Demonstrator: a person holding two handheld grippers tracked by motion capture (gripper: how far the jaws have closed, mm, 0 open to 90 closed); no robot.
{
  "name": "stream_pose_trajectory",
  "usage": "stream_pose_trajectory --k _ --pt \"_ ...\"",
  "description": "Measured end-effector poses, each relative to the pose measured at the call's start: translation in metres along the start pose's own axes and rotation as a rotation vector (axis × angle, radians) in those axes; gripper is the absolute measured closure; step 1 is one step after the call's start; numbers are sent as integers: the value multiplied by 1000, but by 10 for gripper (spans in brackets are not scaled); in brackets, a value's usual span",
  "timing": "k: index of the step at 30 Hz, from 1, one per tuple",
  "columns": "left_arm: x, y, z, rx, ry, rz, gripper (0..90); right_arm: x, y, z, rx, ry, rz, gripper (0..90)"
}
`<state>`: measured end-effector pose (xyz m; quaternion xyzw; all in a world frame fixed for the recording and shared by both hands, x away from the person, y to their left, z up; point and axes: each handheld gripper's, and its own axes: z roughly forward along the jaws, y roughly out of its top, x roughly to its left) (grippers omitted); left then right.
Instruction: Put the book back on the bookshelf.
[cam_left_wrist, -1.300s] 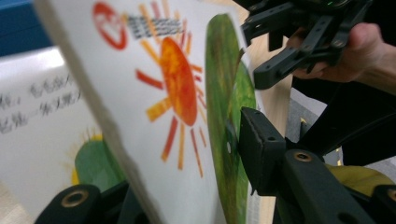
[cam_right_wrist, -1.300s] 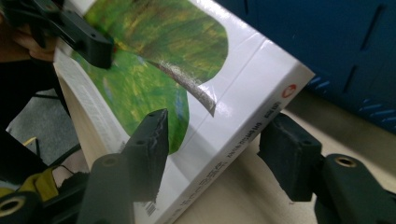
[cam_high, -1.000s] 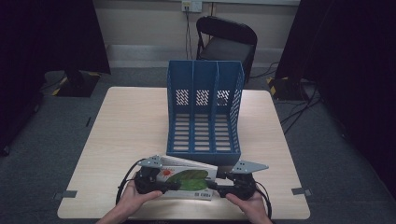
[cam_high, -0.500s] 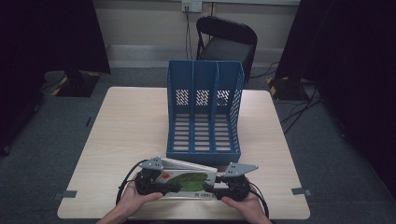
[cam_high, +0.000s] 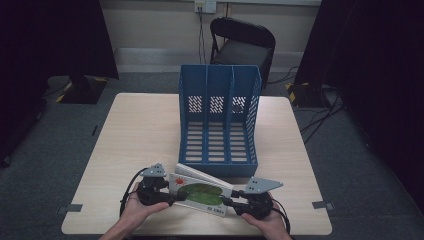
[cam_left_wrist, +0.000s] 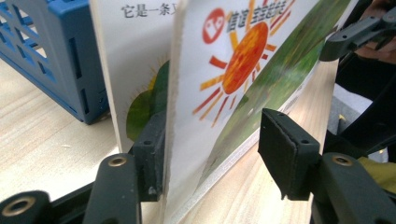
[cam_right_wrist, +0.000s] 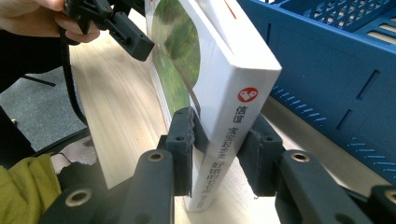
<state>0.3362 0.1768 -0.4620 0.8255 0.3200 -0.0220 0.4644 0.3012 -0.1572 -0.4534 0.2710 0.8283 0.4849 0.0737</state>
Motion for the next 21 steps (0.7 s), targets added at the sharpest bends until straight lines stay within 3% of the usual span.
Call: stream_pose_trajectory --k 6,13,15,18,21 --pt "1 1 -5 -4 10 -11 368 0 3 -3 3 6 -11 689" --pt "9 1 -19 -54 101 -28 355 -2 2 -7 -18 6 2 716" --pt "12 1 -20 -55 109 -42 342 0 2 -6 -19 14 1 717" --pt "15 0 -19 -52 117 -31 339 2 2 -5 -19 24 -1 715" --pt "19 1 -10 -32 91 -22 339 4 1 1 -7 43 10 698"
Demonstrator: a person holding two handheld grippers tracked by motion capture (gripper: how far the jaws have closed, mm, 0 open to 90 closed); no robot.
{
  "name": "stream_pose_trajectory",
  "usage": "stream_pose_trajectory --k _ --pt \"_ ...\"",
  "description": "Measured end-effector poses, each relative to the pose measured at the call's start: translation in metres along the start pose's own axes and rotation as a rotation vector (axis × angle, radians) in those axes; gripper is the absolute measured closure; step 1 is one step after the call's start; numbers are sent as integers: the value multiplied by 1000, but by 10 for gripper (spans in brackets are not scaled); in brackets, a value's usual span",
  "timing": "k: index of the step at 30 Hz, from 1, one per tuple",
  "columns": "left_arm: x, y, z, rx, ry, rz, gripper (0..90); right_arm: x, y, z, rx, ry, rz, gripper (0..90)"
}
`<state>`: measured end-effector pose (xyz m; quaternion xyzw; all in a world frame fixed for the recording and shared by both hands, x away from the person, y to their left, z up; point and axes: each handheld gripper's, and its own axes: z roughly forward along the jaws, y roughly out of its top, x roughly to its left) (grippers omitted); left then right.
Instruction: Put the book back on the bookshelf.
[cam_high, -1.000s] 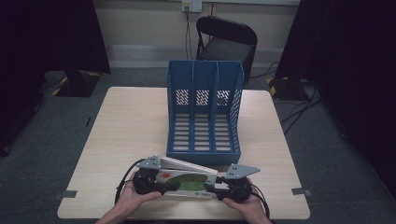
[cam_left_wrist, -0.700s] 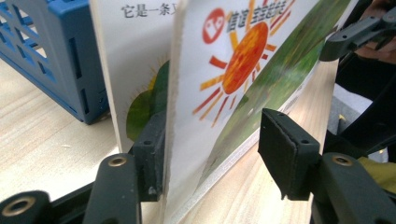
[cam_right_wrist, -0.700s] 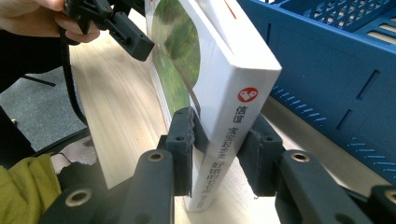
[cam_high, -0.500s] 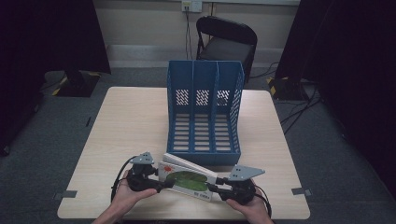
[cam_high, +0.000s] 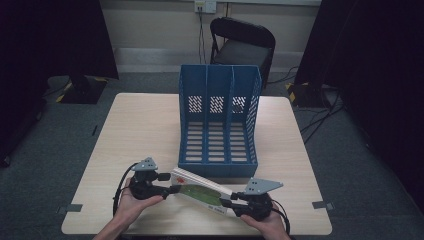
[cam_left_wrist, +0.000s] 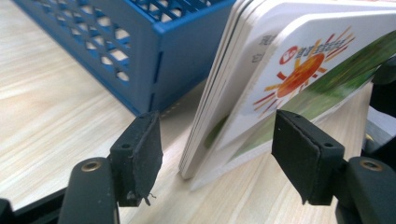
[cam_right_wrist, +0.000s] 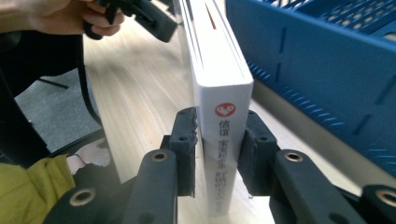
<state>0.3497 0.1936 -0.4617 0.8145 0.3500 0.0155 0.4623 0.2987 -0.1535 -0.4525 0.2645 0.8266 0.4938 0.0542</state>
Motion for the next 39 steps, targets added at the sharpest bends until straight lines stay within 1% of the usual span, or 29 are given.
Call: stream_pose_trajectory --k 2,3,4,6,8,15,16,17,18,20,25,28,29,32,33,34,36,38,39 --pt "0 0 5 11 -24 10 349 2 0 6 11 5 3 680" --pt "0 0 6 20 -32 25 368 2 1 8 14 9 1 678" --pt "-2 0 8 24 -33 33 391 3 1 10 16 3 0 671" --pt "-3 0 9 27 -43 41 401 5 2 14 17 7 -2 655" --pt "-6 1 10 23 -26 50 417 6 2 16 9 -3 4 627" --pt "-6 1 10 25 -19 61 427 10 1 28 0 -19 15 612" --pt "-6 1 10 24 -20 57 427 10 2 29 -2 -20 12 613" --pt "-6 1 11 21 -17 56 428 10 2 31 -3 -24 9 621" --pt "-6 0 11 20 -15 56 429 9 2 35 -10 -23 10 652" --pt "-6 0 11 21 -15 62 427 9 3 38 -13 -19 3 661" --pt "-7 0 11 21 -13 66 423 12 4 46 -16 -19 -11 670" --pt "-7 0 11 24 -8 72 421 13 4 51 -21 -22 -8 672" --pt "-7 0 11 25 -8 72 421 13 4 52 -34 -25 0 676" --pt "-8 0 12 24 -4 75 421 12 3 52 -34 -29 7 676" --pt "-8 0 11 27 -7 76 420 12 3 52 -36 -28 13 695" --pt "-8 0 11 28 -7 74 417 12 3 53 -29 -37 6 721" --pt "-9 0 11 25 0 75 414 13 3 53 -24 -37 -4 729" --pt "-9 0 13 18 1 65 372 15 3 54 -16 -29 -16 758" --pt "-9 0 13 18 -3 61 372 15 3 54 -16 -29 -16 758"
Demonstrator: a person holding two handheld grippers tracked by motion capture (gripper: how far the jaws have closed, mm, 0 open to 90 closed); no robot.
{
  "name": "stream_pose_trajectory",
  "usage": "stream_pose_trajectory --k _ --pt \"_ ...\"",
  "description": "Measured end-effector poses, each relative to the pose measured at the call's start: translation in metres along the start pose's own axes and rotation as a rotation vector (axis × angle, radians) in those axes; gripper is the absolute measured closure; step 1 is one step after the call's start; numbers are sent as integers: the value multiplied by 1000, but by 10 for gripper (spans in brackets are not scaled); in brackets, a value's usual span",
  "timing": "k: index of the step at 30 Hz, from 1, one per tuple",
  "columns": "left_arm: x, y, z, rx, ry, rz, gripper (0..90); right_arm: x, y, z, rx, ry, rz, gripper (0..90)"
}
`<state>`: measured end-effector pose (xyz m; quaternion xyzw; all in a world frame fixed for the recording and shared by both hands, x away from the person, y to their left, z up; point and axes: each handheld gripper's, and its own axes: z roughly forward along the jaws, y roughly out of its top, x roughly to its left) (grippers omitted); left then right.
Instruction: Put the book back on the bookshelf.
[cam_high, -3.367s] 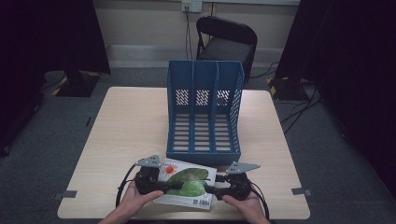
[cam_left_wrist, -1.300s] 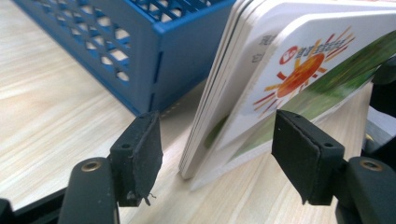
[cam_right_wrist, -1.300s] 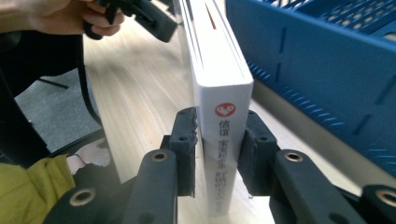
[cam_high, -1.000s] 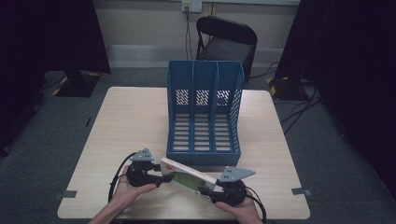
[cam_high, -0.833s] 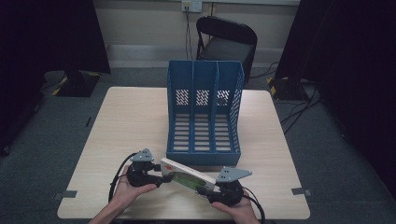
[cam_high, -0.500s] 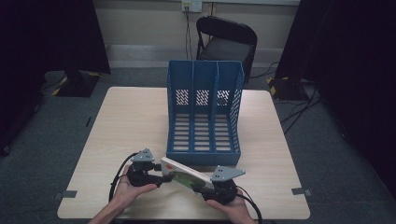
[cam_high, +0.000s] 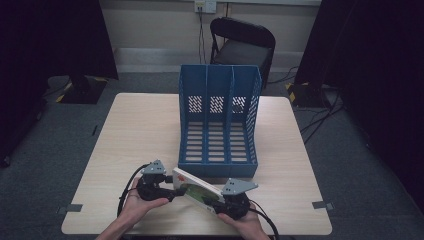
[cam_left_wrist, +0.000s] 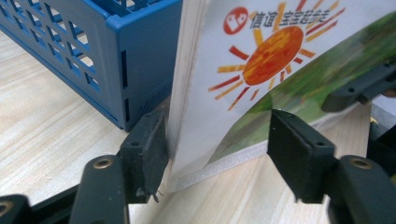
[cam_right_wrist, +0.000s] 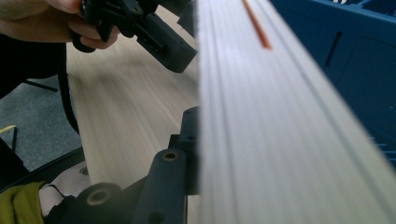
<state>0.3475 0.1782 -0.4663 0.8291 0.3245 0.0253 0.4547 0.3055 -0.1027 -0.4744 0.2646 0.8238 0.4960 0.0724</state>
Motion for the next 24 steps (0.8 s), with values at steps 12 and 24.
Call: stream_pose_trajectory --k 12,24 --pt "16 -2 -17 -14 60 -79 212 0 2 -2 19 4 10 763" --pt "36 -10 -17 115 238 -74 201 -3 6 -9 30 6 26 764"
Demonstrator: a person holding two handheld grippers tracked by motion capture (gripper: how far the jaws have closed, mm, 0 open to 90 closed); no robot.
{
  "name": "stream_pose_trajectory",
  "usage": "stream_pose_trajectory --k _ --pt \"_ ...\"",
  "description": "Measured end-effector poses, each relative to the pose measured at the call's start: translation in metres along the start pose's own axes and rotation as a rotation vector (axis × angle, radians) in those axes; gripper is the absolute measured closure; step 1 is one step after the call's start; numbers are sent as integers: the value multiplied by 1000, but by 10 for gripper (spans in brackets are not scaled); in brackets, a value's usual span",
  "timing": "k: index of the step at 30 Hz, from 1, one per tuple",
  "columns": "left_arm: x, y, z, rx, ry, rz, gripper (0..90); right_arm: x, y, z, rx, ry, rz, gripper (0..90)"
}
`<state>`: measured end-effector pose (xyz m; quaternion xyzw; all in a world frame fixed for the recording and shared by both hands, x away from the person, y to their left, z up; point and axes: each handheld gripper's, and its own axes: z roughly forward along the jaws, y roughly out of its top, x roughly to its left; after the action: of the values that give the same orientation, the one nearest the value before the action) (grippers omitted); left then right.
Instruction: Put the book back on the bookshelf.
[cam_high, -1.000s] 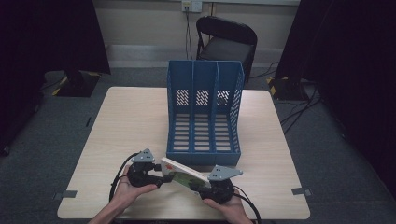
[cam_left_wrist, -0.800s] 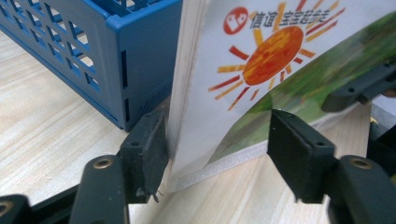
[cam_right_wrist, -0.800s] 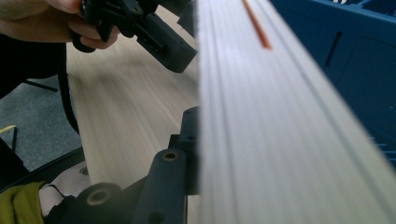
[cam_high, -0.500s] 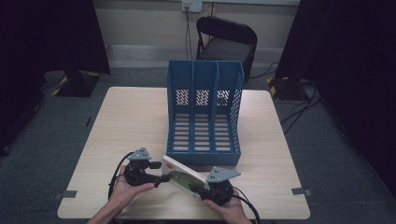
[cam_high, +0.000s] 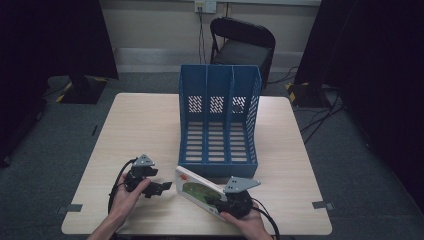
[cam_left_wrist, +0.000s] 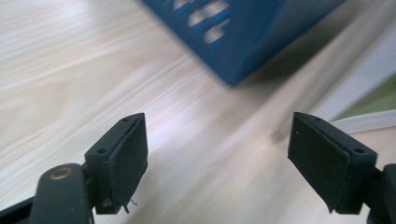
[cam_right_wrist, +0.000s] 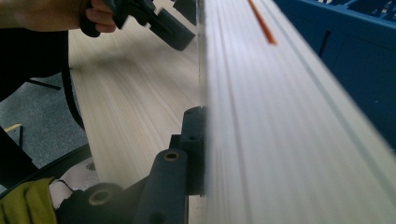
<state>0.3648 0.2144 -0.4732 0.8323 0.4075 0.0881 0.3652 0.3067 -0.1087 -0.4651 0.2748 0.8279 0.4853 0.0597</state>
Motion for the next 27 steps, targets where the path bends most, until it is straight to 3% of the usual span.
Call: stream_pose_trajectory --k 6,9,10,13,15,24,27 --pt "3 -4 6 39 66 18 179 1 2 -3 -1 1 9 764" --pt "4 -8 12 86 93 -7 199 1 2 -4 -2 0 9 764" --pt "4 -9 13 79 117 -3 202 1 2 -4 -1 0 7 764" --pt "4 -9 14 69 121 -1 193 1 4 -6 -7 0 3 764" --pt "3 -13 18 40 172 31 180 1 6 -9 -13 2 2 764" --pt "9 -23 22 -60 168 42 78 2 9 -17 -31 -5 4 764" --pt "9 -24 22 -63 168 42 70 4 9 -18 -36 -7 3 764"
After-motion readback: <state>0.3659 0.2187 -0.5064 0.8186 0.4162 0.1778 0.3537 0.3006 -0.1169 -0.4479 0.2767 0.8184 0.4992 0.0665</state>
